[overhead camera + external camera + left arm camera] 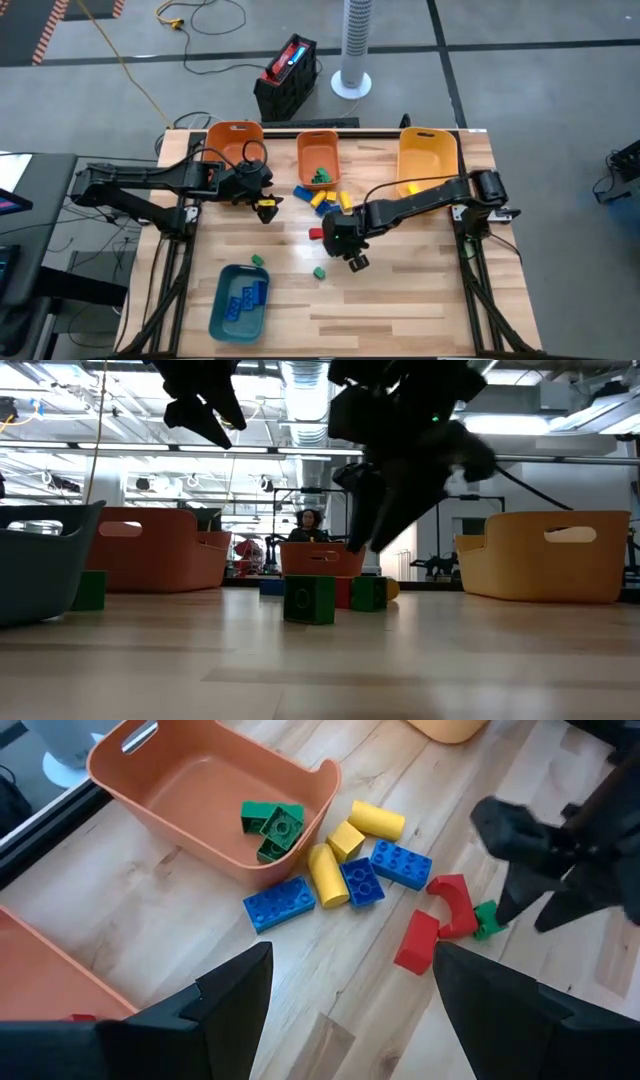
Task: Sort blocks
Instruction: Put the green game piece into the right orange bin
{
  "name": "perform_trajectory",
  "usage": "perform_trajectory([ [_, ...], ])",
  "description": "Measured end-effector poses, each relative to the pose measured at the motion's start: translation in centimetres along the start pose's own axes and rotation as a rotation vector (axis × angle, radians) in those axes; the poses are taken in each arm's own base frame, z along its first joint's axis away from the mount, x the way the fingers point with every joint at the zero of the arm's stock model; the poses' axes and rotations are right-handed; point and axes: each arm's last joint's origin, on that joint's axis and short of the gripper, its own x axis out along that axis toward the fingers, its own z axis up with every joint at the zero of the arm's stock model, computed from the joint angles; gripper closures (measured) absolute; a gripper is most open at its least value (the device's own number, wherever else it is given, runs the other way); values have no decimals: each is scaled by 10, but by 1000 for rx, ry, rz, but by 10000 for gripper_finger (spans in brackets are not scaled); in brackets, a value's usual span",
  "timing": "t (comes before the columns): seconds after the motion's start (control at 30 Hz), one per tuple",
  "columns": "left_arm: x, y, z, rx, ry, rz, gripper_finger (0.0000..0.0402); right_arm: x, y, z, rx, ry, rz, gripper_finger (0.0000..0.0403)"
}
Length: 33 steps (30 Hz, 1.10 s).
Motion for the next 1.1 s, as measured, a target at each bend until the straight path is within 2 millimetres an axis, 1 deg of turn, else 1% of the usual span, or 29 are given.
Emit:
perform_trajectory([
  [0.03, 0, 0, 0, 0, 0, 0, 129, 2, -1, 2, 11, -9, -3, 212],
  [0.13, 0, 0, 0, -1, 3, 2, 129, 16, 0, -4, 22, 52, 15, 212],
  [0.17, 0, 0, -1, 0, 9, 5, 129, 16, 1, -3, 21, 59, 18, 212],
  [0.3, 0, 1, -3, 2, 31, 2, 129, 14, 5, -5, 20, 93, 33, 213],
  [0.47, 0, 1, -3, 2, 32, 1, 129, 10, 3, -7, 43, 108, 29, 231],
  [0.53, 0, 1, -3, 1, 33, 2, 129, 12, 3, -10, 47, 133, 36, 240],
  [0.7, 0, 1, -3, 0, 34, 1, 129, 14, 6, -10, 43, 141, 44, 253],
  [0.8, 0, 1, -3, 0, 35, 1, 129, 8, 6, -10, 74, 144, 43, 253],
  [0.97, 0, 1, -3, 4, 38, 2, 129, -13, 5, -1, 105, 113, 33, 243],
  [1.1, 0, 1, -3, 4, 38, 3, 129, -15, 11, 0, 114, 114, 71, 219],
])
